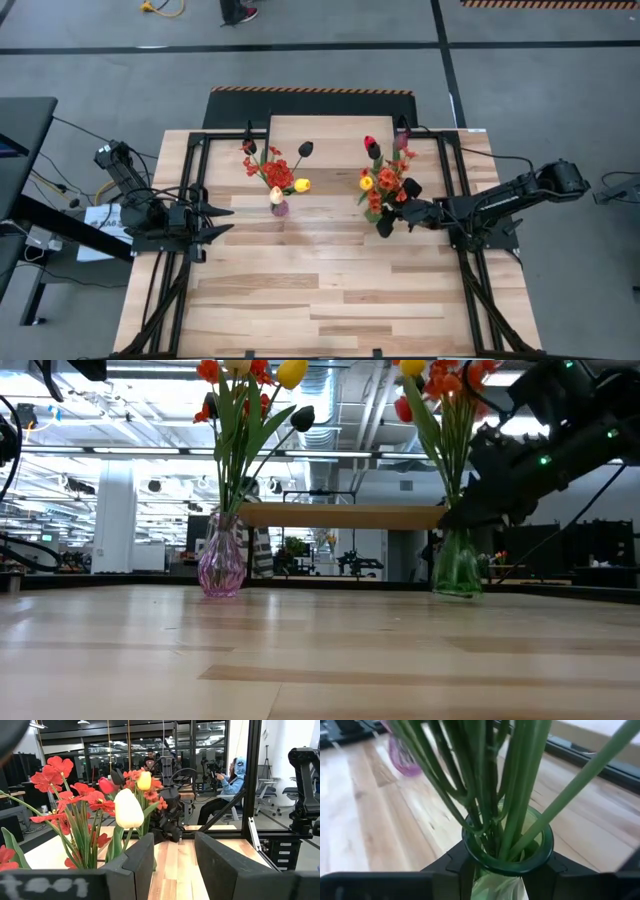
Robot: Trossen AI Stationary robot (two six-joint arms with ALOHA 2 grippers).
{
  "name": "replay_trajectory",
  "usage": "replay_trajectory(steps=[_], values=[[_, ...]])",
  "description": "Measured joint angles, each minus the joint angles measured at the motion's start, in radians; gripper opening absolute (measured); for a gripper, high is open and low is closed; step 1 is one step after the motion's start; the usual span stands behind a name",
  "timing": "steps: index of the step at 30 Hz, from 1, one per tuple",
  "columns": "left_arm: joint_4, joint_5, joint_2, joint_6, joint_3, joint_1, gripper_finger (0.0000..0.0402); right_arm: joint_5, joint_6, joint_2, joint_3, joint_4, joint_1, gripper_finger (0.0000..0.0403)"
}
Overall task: Pick and place flowers into a vace then onto a shelf
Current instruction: Put the green vase on the shelf
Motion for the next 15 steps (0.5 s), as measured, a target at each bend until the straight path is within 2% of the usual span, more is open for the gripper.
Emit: replay_trajectory(steps=[9,15], values=[[0.0,0.0,0.0,-0.004,0.0,0.0,0.0134,-0.046,-0.009,0.0,0.103,-0.081,0.01,0.0105],[0.0,0.0,0.0,-0.005,0.0,0.0,0.0134,-0.044,-0.014,0.0,0.23,-0.265,0.01,0.0127]])
